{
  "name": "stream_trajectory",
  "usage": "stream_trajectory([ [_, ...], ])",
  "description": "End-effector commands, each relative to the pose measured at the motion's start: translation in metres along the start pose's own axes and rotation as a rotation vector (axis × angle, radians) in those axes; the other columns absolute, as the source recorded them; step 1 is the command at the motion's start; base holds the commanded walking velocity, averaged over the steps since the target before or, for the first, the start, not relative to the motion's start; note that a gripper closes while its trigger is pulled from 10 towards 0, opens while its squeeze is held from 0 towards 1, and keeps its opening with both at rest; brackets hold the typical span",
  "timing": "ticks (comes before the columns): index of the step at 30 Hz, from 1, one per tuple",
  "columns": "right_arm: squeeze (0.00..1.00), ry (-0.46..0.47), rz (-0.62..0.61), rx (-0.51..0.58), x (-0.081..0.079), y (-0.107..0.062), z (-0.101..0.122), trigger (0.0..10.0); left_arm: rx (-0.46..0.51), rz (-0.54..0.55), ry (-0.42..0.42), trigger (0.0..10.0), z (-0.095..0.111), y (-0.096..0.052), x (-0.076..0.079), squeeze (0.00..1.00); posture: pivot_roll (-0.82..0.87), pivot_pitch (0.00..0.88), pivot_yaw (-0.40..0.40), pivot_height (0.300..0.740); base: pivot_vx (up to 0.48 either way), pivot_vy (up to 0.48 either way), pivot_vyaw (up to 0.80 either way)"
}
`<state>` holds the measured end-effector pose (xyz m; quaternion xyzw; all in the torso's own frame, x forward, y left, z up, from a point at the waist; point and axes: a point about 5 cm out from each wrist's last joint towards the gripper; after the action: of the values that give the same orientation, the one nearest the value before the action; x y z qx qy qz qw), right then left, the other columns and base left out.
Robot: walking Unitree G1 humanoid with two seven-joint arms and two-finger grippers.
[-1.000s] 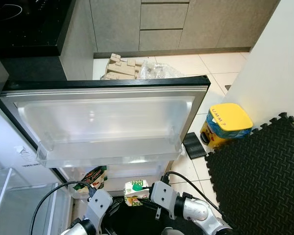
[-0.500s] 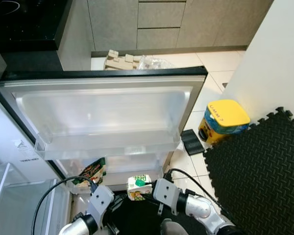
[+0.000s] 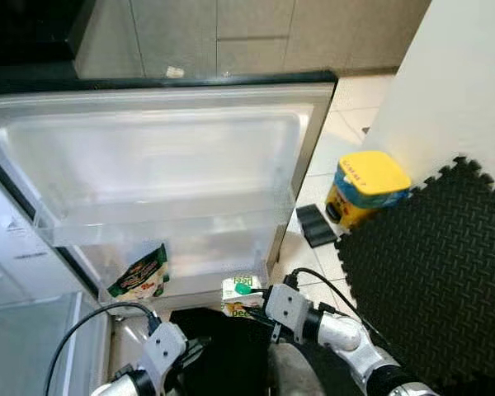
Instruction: Restocking fridge
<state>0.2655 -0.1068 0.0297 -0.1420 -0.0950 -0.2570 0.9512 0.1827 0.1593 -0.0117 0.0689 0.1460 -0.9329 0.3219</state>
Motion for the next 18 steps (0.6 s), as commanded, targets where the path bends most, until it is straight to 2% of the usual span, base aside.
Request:
stream_trajectory([
  [1, 0.00, -0.026, 0.014, 0.041, 0.000, 0.002, 0.006, 10.0, -0.015, -0.015, 0.016, 10.0, -0.002, -0.007, 0.000, 0.00, -0.08, 0.147, -0.041, 0.641, 0.000, 0.000, 0.00],
  [10, 0.00, -0.071, 0.015, 0.108, 0.013, 0.007, 0.023, 10.0, -0.030, -0.010, 0.011, 10.0, -0.006, -0.006, -0.005, 0.00, -0.08, 0.152, -0.040, 0.641, 0.000, 0.000, 0.00],
  [14, 0.00, -0.092, -0.001, 0.125, 0.028, 0.008, 0.033, 10.0, -0.041, -0.013, 0.017, 10.0, -0.007, -0.006, -0.007, 0.00, -0.07, 0.156, -0.041, 0.628, 0.000, 0.000, 0.00],
  [18, 0.00, -0.101, -0.002, 0.127, 0.031, 0.008, 0.035, 10.0, -0.040, -0.013, 0.021, 10.0, -0.007, -0.007, -0.006, 0.00, -0.07, 0.156, -0.042, 0.628, 0.000, 0.000, 0.00],
])
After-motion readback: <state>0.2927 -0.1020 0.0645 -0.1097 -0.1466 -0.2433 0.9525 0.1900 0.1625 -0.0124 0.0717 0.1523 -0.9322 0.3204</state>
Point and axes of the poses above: a point about 5 cm out from each wrist's last joint towards the gripper, its own y axis pointing out of the wrist towards the gripper, its own z axis along the axis of the wrist's last joint, x = y × z, and after that the axes turned 9 degrees about y, right-handed
